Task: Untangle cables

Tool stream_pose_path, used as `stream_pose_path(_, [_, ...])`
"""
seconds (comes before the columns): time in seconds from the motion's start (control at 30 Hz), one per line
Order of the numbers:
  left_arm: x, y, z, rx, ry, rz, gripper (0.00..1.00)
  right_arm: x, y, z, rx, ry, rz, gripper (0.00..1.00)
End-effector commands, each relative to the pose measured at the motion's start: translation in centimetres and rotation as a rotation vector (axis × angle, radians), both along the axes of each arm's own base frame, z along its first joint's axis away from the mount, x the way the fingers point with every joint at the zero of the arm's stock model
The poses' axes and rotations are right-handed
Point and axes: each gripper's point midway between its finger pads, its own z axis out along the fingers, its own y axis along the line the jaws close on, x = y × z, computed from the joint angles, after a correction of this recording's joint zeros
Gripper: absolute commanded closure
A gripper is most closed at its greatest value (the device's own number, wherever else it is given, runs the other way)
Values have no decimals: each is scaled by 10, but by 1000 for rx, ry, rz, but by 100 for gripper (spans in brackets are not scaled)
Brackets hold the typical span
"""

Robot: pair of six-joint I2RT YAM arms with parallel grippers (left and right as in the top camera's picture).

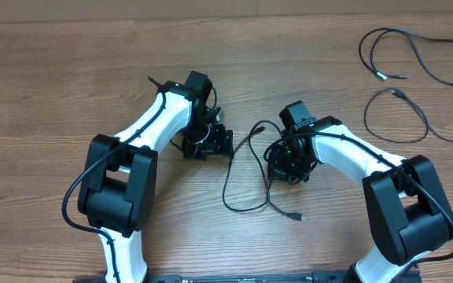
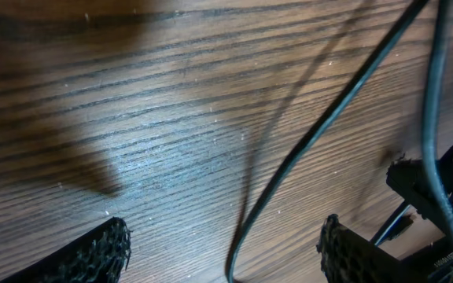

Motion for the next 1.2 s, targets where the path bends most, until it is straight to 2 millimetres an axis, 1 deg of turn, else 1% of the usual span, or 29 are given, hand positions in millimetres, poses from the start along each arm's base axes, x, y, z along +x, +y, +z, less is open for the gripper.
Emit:
stream_pose_path(0.0, [2, -4, 4, 3, -10, 1, 20, 6, 11, 12, 83, 17, -11, 96])
stream_pose_path(0.07, [2, -5, 4, 2, -13, -2, 20, 11, 19, 23, 152, 24, -16, 96])
stream_pose_path(0.1, [2, -5, 4, 2, -14, -2, 20, 13, 24, 29, 193, 20, -6, 94])
stream_pose_path(0.17, [2, -5, 4, 2, -13, -2, 20, 17, 29, 36, 233, 16, -4, 79])
stream_pose_path(0.2, [1, -5, 4, 2, -13, -2, 20, 18, 29, 37, 235, 14, -3, 69])
stream_pose_path(0.23, [1, -5, 4, 3, -13, -2, 20, 18, 29, 37, 233, 12, -2, 56])
stream_pose_path(0.27, [1, -5, 4, 3, -13, -2, 20, 17, 29, 36, 232, 9, 10, 37])
stream_pose_path(0.3, [2, -5, 4, 3, -13, -2, 20, 16, 28, 36, 230, 6, 21, 26])
stream_pose_path(0.37, [2, -4, 3, 9, -16, -2, 20, 14, 26, 35, 217, 7, 37, 21])
stream_pose_path(0.4, [2, -4, 3, 11, -16, -2, 19, 12, 25, 35, 215, 14, 40, 16])
stream_pose_path(0.47, [3, -2, 2, 24, -20, 0, 18, 9, 25, 35, 222, 19, 53, 13])
stream_pose_path(0.6, [6, 7, -1, 87, -28, 35, 17, 5, 32, 43, 293, 14, 118, 12])
stream_pose_path(0.8, [6, 8, -2, 90, -28, 36, 17, 4, 32, 50, 363, 17, 128, 13])
stream_pose_path(0.9, [6, 8, -2, 90, -27, 40, 17, 2, 37, 58, 432, -10, 192, 14])
stream_pose_path(0.93, [6, 8, -2, 91, -25, 46, 17, 0, 36, 57, 429, -4, 197, 14])
stream_pose_path(1.0, [6, 8, -2, 94, -18, 66, 18, -5, 32, 52, 386, 12, 203, 13])
stream_pose_path(1.03, [6, 8, -2, 96, -14, 76, 18, -7, 27, 47, 338, 17, 207, 12])
stream_pose_path(1.07, [6, 8, -2, 97, -12, 82, 18, -8, 19, 40, 274, 20, 213, 9])
stream_pose_path(1.17, [6, 7, -1, 96, -10, 82, 18, -9, -10, 21, 43, 40, 164, 7])
